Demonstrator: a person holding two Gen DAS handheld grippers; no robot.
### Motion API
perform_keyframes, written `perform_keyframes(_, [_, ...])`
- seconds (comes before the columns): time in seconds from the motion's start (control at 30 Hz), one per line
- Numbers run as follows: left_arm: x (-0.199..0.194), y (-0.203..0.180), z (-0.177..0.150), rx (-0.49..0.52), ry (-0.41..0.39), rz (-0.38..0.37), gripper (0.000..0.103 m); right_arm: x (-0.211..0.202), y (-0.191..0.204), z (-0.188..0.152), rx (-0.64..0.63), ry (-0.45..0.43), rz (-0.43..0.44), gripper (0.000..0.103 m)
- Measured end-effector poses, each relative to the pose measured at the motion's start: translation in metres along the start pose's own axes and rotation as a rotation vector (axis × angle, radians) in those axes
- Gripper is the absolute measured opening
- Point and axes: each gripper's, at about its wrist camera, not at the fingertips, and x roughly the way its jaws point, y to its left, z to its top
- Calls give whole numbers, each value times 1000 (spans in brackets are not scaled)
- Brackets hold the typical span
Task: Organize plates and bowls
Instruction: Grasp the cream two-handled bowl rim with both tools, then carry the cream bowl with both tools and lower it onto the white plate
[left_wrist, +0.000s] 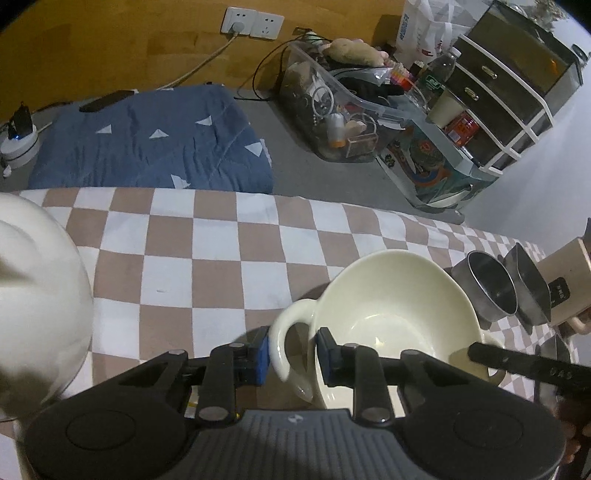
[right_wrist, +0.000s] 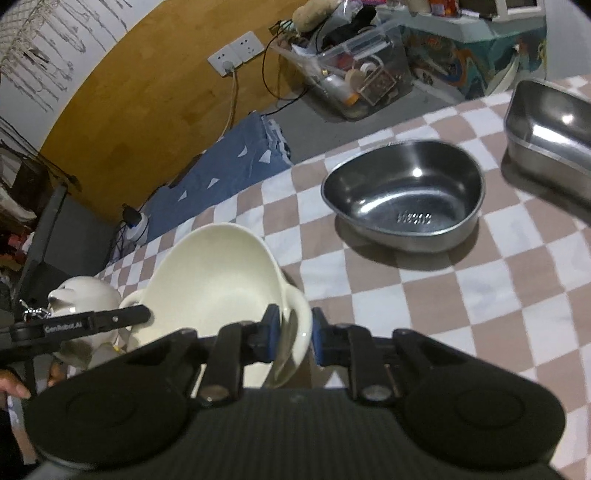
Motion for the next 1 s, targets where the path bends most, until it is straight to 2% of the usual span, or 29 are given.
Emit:
perform_keyframes(0.27, [-7, -9, -7, 30, -8, 20, 28, 5, 5, 0, -10, -4, -26, 21])
perform_keyframes(0.6, [-58, -35, -25, 58, -70, 10, 27, -39, 12, -11, -39, -38, -8, 22])
perform_keyframes(0.83, [-107, -59, -60, 67, -130, 26, 27, -81, 20, -30, -65, -67, -6, 23])
perform_keyframes(1.0, [-142, -72, -97, 59, -156, 39, 27, -116, 25, -57, -107, -63, 21, 23])
